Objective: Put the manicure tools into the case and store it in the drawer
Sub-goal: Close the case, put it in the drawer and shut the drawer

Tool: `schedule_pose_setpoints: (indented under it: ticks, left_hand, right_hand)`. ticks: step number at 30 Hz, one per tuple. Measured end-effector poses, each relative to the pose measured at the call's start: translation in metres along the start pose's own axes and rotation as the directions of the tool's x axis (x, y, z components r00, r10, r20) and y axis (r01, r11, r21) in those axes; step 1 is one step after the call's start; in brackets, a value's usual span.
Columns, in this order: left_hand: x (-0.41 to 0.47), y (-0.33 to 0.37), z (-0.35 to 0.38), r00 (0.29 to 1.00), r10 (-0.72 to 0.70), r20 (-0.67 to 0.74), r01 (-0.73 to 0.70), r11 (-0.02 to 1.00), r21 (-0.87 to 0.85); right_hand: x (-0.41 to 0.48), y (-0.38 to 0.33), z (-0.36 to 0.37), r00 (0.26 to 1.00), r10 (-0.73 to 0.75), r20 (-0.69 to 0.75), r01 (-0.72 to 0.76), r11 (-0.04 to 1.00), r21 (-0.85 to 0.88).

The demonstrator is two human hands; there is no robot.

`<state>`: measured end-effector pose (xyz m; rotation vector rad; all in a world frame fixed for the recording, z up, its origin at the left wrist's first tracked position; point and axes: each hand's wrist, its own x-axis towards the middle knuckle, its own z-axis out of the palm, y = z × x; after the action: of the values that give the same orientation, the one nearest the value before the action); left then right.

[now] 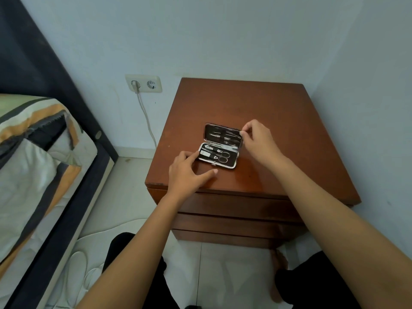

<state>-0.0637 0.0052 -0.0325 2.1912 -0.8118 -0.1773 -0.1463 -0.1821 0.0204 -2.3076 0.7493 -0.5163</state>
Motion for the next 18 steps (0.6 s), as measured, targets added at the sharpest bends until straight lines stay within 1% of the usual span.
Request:
schedule_pose_setpoints:
  ticks: [2,4,7,13,15,18]
  left_hand:
    - [-0.002,0.001,0.003,1.000,-0.007,-0.024,0.007,1.000,0.009]
    - [0.000,0.004,0.007,0.996,-0.042,-0.072,0.040,0.999,-0.030]
    - [0.002,0.010,0.012,0.991,-0.091,-0.099,0.079,0.990,-0.119]
    - [0.005,0.011,0.018,0.984,-0.104,-0.146,0.080,0.984,-0.159]
    - [0.009,0.013,0.018,0.980,-0.114,-0.164,0.090,0.985,-0.147]
    - [0.013,0.015,0.020,0.975,-0.140,-0.175,0.126,0.988,-0.090]
  right_hand:
    - [-0.009,0.000,-0.001,0.992,-0.121,0.028,0.121,0.993,-0.006]
    - [-0.023,0.007,0.001,0.977,-0.205,0.054,0.205,0.979,-0.012]
    - [-0.040,0.023,0.006,0.961,-0.266,0.077,0.270,0.961,-0.053]
    - [-0.042,0.025,0.015,0.976,-0.207,0.070,0.211,0.975,-0.071]
    - [-0.038,0.021,0.021,0.986,-0.165,0.025,0.166,0.983,-0.080]
    - [-0.036,0.019,0.031,0.991,-0.104,-0.083,0.100,0.994,-0.046]
